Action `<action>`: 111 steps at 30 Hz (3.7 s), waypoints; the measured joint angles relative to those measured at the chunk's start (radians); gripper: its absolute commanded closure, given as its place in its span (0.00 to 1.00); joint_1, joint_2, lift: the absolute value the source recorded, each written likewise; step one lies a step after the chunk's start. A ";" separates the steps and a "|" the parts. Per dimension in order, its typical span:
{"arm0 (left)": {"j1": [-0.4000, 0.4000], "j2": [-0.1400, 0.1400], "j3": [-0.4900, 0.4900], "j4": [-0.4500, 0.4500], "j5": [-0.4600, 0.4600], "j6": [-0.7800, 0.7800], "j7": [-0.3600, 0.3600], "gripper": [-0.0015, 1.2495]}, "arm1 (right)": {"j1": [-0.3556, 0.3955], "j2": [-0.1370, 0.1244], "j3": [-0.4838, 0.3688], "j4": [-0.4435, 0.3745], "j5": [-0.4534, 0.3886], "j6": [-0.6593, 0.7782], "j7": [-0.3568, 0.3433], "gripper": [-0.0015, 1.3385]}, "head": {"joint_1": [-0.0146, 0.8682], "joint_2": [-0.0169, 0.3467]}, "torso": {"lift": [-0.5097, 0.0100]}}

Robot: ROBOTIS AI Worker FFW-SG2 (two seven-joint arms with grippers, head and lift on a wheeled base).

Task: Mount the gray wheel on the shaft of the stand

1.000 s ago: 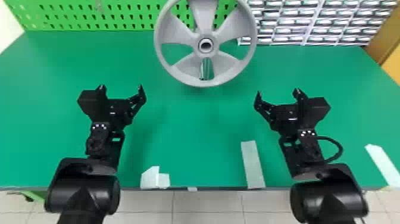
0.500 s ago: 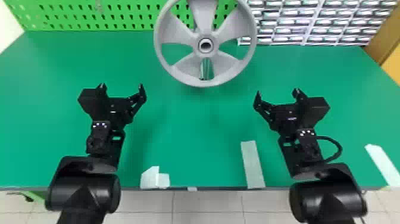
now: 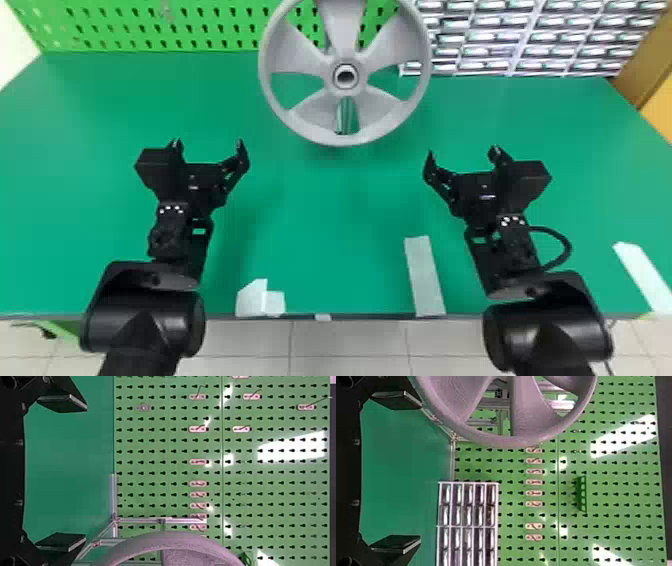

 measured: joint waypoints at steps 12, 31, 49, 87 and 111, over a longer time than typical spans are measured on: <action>0.006 0.000 0.001 0.000 0.003 0.000 0.000 0.11 | -0.002 -0.004 0.012 0.003 -0.001 0.000 0.000 0.09 | 1.00 0.19 | 0.79; 0.011 0.000 0.003 0.000 0.002 -0.012 0.000 0.11 | -0.008 -0.008 0.024 0.009 -0.001 -0.003 -0.001 0.09 | 1.00 0.19 | 0.79; 0.007 0.000 0.004 0.000 0.009 -0.019 0.000 0.11 | -0.019 -0.008 0.028 0.010 -0.002 -0.006 -0.001 0.09 | 1.00 0.19 | 0.79; 0.004 0.000 0.010 0.010 0.002 -0.018 0.000 0.11 | 0.003 0.004 -0.025 0.037 0.035 0.012 -0.001 0.09 | 1.00 0.19 | 0.79; 0.010 0.000 0.022 0.015 0.000 -0.019 0.000 0.11 | 0.005 0.015 -0.085 0.051 0.056 0.012 -0.001 0.09 | 1.00 0.19 | 0.79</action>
